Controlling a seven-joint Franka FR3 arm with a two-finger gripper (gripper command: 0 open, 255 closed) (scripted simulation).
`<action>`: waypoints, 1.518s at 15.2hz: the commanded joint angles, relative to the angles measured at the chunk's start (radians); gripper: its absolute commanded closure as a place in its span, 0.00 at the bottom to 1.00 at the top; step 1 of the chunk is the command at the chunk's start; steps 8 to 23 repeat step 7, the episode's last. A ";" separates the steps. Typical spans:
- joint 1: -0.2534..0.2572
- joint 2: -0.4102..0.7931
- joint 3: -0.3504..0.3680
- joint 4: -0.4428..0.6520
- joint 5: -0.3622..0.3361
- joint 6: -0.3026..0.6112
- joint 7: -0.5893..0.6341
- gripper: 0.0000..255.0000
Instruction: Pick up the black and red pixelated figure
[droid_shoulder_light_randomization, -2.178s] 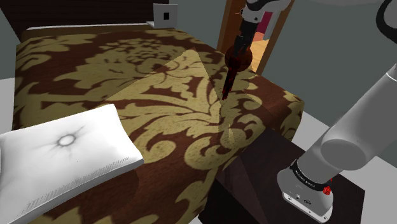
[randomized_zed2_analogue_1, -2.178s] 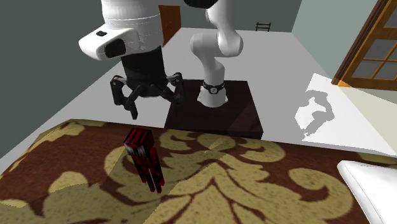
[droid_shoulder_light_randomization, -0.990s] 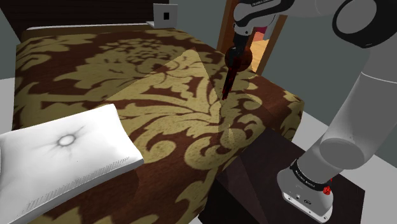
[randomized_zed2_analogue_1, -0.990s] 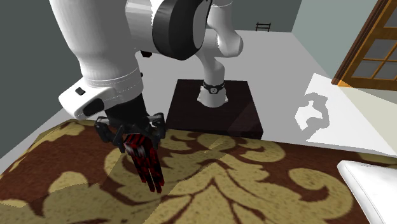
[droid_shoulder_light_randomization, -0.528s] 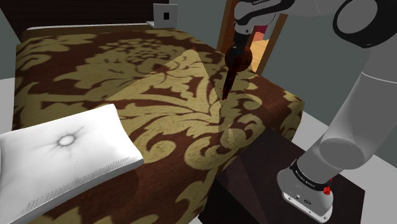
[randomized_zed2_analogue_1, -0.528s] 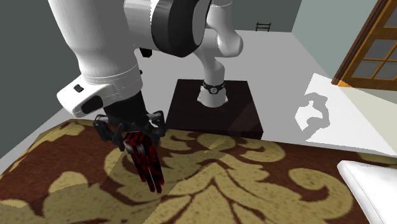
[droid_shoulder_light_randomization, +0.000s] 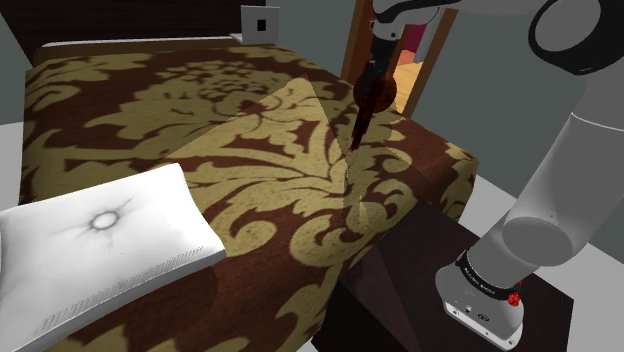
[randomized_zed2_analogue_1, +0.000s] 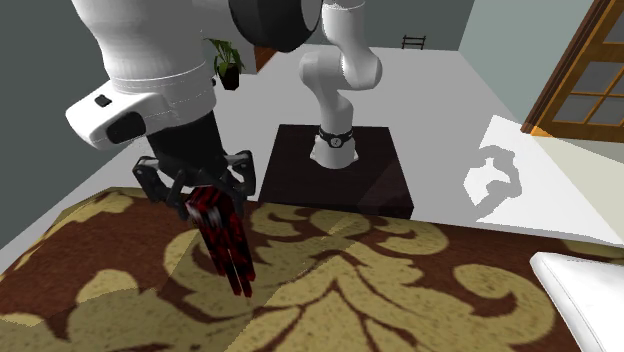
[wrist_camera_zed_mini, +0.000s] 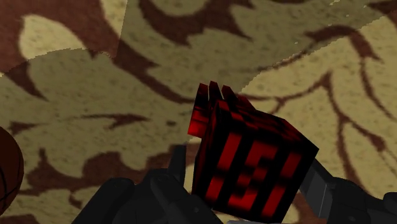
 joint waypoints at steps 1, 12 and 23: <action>0.001 -0.001 0.000 0.028 -0.001 -0.030 0.003 1.00; 0.000 -0.004 0.000 0.081 -0.002 -0.084 0.004 1.00; 0.000 -0.004 0.000 0.081 -0.002 -0.084 0.004 1.00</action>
